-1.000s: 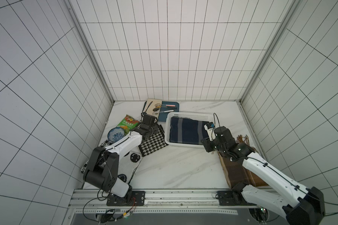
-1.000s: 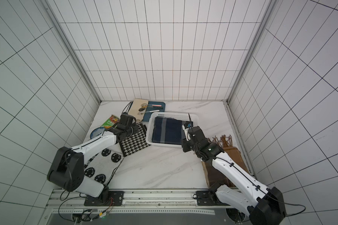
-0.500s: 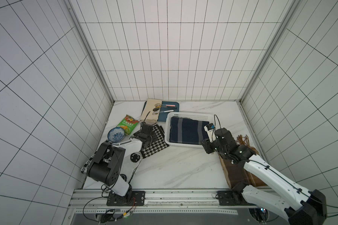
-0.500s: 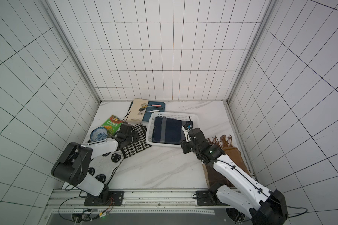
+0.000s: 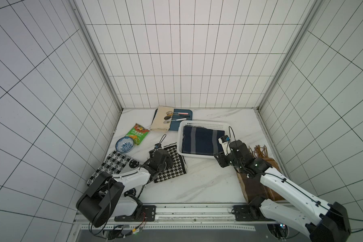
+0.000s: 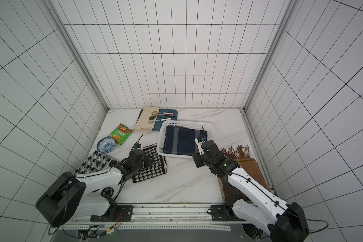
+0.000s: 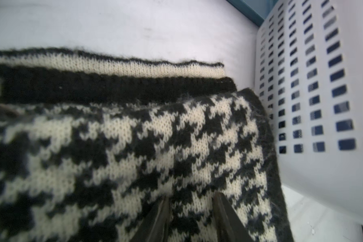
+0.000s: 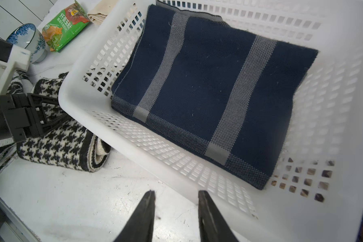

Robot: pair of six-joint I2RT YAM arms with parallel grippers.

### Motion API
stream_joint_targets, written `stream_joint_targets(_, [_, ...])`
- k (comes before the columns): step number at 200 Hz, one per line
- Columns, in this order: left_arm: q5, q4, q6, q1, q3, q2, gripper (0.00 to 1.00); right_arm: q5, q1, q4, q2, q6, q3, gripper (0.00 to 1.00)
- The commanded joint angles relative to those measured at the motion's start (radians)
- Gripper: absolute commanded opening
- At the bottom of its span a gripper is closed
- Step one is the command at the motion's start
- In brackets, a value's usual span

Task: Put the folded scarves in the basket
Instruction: Move the scarf to the center of the board.

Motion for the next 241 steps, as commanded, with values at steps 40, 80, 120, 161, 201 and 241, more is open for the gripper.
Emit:
stream_joint_targets(40, [-0.18, -0.122, -0.208, -0.412, -0.05, 0.058, 0.39, -0.119, 0.014, 0.073, -0.023, 0.034, -0.069, 0.4])
stream_joint_targets(80, [-0.179, -0.079, -0.202, -0.422, -0.073, 0.102, 0.38, -0.072, 0.014, 0.117, 0.077, 0.04, -0.082, 0.4])
stream_joint_targets(120, [-0.172, -0.05, -0.209, -0.459, -0.093, 0.119, 0.38, -0.125, 0.016, 0.178, 0.304, 0.038, -0.003, 0.36])
stream_joint_targets(161, [-0.158, -0.044, -0.2, -0.47, -0.12, 0.089, 0.38, -0.101, 0.031, 0.183, 0.352, 0.018, 0.047, 0.35])
stream_joint_targets(201, [-0.145, -0.078, -0.209, -0.538, -0.109, 0.065, 0.37, -0.103, 0.037, 0.185, 0.425, 0.003, 0.098, 0.36])
stream_joint_targets(241, [-0.197, -0.141, -0.225, -0.587, -0.106, -0.003, 0.38, -0.119, 0.067, 0.172, 0.475, 0.007, 0.129, 0.38])
